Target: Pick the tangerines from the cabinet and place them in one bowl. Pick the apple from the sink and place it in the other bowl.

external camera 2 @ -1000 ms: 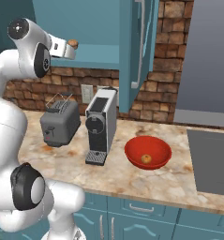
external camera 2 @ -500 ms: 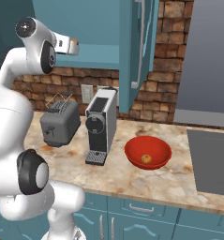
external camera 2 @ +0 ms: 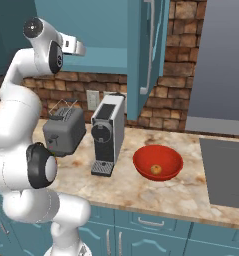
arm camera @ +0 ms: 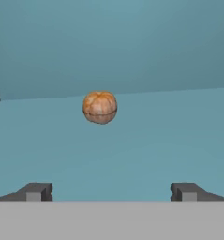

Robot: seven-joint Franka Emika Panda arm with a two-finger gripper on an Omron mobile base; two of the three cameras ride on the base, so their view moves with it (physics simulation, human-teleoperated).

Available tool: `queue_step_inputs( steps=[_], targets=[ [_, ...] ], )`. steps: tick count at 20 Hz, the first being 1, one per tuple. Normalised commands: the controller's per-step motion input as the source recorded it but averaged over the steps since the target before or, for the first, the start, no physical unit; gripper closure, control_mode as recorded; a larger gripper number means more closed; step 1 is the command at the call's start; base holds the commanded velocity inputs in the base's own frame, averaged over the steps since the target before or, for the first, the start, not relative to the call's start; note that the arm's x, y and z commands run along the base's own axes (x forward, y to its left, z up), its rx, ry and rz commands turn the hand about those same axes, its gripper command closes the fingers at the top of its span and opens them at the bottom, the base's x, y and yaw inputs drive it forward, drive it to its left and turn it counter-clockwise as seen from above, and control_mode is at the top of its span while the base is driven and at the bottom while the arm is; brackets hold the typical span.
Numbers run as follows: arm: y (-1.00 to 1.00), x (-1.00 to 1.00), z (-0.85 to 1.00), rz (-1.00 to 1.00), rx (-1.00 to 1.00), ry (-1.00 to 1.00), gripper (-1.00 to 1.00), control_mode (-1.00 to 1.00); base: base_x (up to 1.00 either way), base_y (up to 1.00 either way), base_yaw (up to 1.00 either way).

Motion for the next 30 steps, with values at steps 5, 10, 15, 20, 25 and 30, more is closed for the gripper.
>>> queue_step_inputs(
  steps=[5,10,15,20,25,30],
  targets=[
    [0.10,0.43,0.00,0.00,0.00,0.00,-1.00,-1.00,0.00,0.00,0.00],
    [0.03,0.43,0.00,0.00,0.00,0.00,-1.00,-1.00,0.00,0.00,0.00],
    [0.00,0.36,0.00,0.00,0.00,0.00,-1.00,-1.00,0.00,0.00,0.00],
    [0.00,0.29,-0.02,0.01,0.00,0.00,-1.00,-1.00,0.00,0.00,0.00],
    [0.01,0.30,0.00,0.01,0.00,0.00,-1.00,-1.00,0.00,0.00,0.00],
    [0.04,0.21,0.00,0.02,0.00,0.00,-1.00,-1.00,0.00,0.00,0.00]
  ],
)
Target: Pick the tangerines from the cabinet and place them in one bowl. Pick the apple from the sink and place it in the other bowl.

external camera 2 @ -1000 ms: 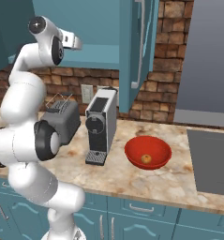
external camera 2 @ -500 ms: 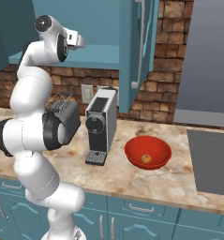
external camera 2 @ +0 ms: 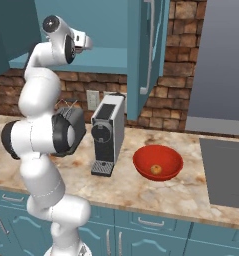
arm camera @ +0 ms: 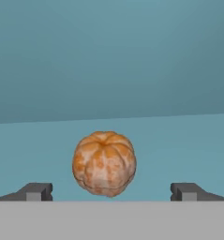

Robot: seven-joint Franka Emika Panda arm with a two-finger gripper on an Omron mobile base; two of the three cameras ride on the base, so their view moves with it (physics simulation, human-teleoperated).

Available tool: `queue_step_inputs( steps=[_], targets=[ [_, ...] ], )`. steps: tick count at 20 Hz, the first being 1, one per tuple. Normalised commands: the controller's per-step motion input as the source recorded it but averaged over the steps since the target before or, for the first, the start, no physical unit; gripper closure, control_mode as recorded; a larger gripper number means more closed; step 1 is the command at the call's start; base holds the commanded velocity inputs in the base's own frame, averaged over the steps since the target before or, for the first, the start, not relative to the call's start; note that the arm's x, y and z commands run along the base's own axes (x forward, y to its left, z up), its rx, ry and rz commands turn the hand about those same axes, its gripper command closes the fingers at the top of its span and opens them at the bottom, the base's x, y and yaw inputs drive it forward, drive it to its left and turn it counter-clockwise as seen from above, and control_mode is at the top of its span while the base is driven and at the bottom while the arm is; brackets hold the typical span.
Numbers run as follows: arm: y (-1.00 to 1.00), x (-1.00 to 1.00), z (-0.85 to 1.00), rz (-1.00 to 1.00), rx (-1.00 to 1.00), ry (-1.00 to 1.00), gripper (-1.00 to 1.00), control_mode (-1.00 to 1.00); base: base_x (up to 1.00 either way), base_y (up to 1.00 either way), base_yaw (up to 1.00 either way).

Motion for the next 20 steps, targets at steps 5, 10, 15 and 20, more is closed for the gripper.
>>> queue_step_inputs(
  steps=[5,10,15,20],
  targets=[
    [0.06,0.16,-0.05,0.03,0.00,0.00,-1.00,-1.00,0.00,0.00,0.00],
    [0.06,0.20,-0.09,0.02,0.00,0.00,-1.00,-1.00,0.00,0.00,0.00],
    [0.05,0.23,-0.08,0.01,0.00,0.00,-1.00,-1.00,0.00,0.00,0.00],
    [0.00,0.24,0.00,0.00,0.00,0.00,-1.00,-1.00,0.00,0.00,0.00]
  ],
)
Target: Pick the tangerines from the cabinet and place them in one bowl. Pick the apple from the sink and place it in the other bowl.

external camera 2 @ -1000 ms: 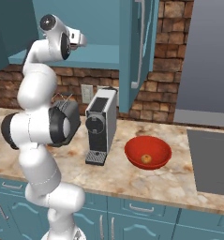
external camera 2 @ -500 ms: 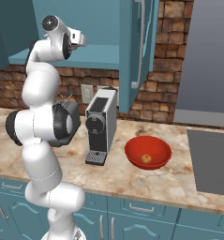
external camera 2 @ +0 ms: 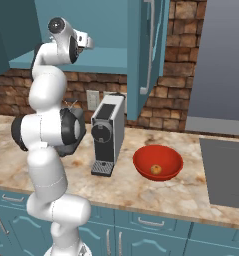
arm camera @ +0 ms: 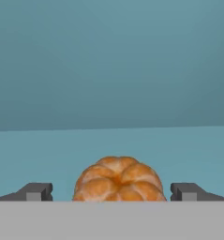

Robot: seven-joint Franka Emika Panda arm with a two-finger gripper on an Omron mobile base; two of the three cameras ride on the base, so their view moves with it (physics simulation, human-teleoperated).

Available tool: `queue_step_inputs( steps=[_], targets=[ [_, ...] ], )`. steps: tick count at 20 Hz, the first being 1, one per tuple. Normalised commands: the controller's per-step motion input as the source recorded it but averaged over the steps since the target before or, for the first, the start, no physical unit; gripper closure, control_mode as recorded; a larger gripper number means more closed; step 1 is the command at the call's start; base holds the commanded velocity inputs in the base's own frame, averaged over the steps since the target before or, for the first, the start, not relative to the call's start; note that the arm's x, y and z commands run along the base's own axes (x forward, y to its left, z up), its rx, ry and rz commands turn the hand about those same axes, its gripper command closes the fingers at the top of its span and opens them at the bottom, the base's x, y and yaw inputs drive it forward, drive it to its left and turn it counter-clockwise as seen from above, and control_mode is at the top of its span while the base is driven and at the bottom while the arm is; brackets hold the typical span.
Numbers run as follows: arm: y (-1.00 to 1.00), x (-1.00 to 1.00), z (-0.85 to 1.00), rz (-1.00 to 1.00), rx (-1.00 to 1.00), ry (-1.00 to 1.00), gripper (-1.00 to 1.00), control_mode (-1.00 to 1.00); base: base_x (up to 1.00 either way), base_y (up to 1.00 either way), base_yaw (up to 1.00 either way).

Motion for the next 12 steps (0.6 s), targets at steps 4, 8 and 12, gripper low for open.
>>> queue_step_inputs(
  steps=[4,8,12],
  targets=[
    [0.00,0.25,-0.04,0.00,0.00,0.00,1.00,-1.00,0.00,0.00,0.00],
    [0.00,0.05,-0.04,0.00,0.00,0.00,1.00,-1.00,0.00,0.00,0.00],
    [0.00,0.00,0.00,0.00,0.00,0.00,1.00,-1.00,0.00,0.00,0.00]
  ],
)
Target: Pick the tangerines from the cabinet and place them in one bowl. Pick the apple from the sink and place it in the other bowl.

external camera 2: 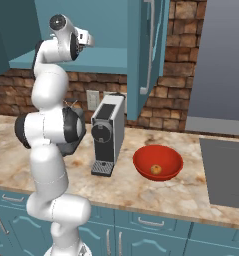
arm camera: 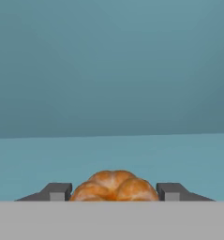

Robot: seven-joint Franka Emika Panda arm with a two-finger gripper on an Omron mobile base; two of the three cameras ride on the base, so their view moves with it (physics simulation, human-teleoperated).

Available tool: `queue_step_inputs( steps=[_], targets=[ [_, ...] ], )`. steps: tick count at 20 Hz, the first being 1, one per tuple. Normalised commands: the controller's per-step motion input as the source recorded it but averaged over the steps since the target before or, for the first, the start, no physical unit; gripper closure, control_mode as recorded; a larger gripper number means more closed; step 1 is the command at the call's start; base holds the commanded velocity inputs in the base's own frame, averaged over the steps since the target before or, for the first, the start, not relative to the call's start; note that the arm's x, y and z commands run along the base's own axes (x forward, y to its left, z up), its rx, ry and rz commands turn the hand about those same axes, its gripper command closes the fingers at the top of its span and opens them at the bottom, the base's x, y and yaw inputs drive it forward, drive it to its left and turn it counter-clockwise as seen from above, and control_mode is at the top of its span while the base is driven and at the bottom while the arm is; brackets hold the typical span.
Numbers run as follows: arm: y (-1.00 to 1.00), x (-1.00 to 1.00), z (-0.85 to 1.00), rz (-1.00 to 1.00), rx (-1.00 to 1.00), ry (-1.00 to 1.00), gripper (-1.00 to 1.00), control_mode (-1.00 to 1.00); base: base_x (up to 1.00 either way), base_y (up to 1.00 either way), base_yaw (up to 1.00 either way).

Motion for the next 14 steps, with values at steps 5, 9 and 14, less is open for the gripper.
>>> queue_step_inputs(
  steps=[5,9,14],
  targets=[
    [-0.08,-0.15,0.00,0.00,0.00,-0.07,1.00,-1.00,0.00,0.00,0.00],
    [-0.09,-0.20,-0.03,0.00,0.00,-0.15,1.00,-1.00,0.00,0.00,0.00],
    [-0.10,-0.36,0.00,0.00,0.00,-0.13,1.00,-1.00,0.00,0.00,0.00]
  ],
)
